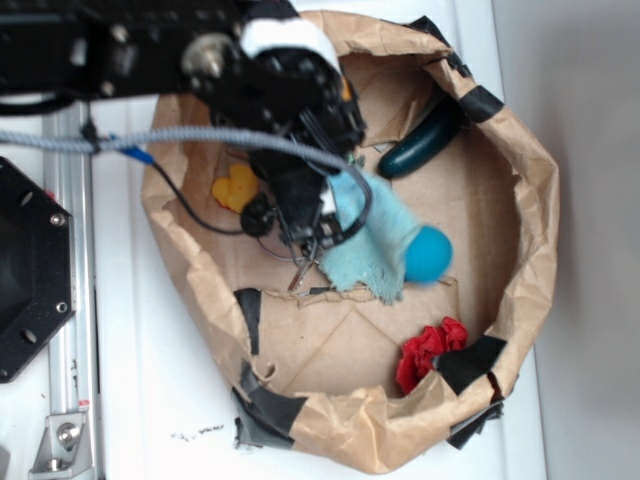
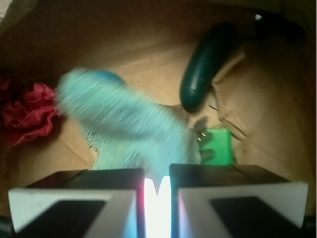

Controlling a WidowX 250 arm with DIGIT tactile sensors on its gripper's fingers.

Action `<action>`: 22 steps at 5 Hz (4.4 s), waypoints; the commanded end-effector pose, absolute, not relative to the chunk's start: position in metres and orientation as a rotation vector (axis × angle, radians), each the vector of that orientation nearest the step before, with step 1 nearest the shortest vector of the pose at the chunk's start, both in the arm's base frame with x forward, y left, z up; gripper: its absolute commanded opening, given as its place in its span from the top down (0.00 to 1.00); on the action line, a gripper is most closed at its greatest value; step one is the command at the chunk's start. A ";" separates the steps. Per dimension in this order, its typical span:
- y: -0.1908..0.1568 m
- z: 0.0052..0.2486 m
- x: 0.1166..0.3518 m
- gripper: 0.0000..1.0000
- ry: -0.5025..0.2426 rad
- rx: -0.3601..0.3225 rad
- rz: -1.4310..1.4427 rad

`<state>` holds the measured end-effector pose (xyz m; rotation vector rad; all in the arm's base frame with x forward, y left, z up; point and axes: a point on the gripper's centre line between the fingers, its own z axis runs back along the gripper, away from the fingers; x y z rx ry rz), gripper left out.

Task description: Grab the blue cloth.

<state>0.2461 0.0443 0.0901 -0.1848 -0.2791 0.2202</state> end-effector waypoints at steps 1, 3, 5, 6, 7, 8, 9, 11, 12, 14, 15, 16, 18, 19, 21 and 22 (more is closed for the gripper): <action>0.016 0.092 0.262 0.00 -0.232 -0.185 0.112; 0.007 0.087 0.265 0.00 -0.252 -0.084 0.004; 0.041 0.140 0.232 0.00 -0.301 0.029 0.038; 0.044 0.138 0.243 0.00 -0.299 0.036 0.022; 0.027 0.102 0.266 0.00 -0.265 -0.054 -0.057; 0.012 0.080 0.277 0.00 -0.227 -0.006 -0.106; 0.006 0.060 0.286 0.00 -0.213 -0.040 -0.135; -0.002 0.043 0.279 0.99 -0.157 -0.011 -0.126; 0.001 0.043 0.276 1.00 -0.161 -0.009 -0.098; 0.007 0.048 0.271 1.00 -0.195 -0.006 -0.061; 0.003 0.051 0.267 1.00 -0.207 -0.005 -0.060; 0.003 0.060 0.266 1.00 -0.228 -0.019 -0.055; 0.006 0.108 0.267 1.00 -0.299 -0.027 -0.034; 0.009 0.158 0.269 1.00 -0.355 -0.091 -0.035; 0.007 0.204 0.270 1.00 -0.256 -0.099 -0.003; 0.009 0.199 0.269 1.00 -0.231 0.005 -0.029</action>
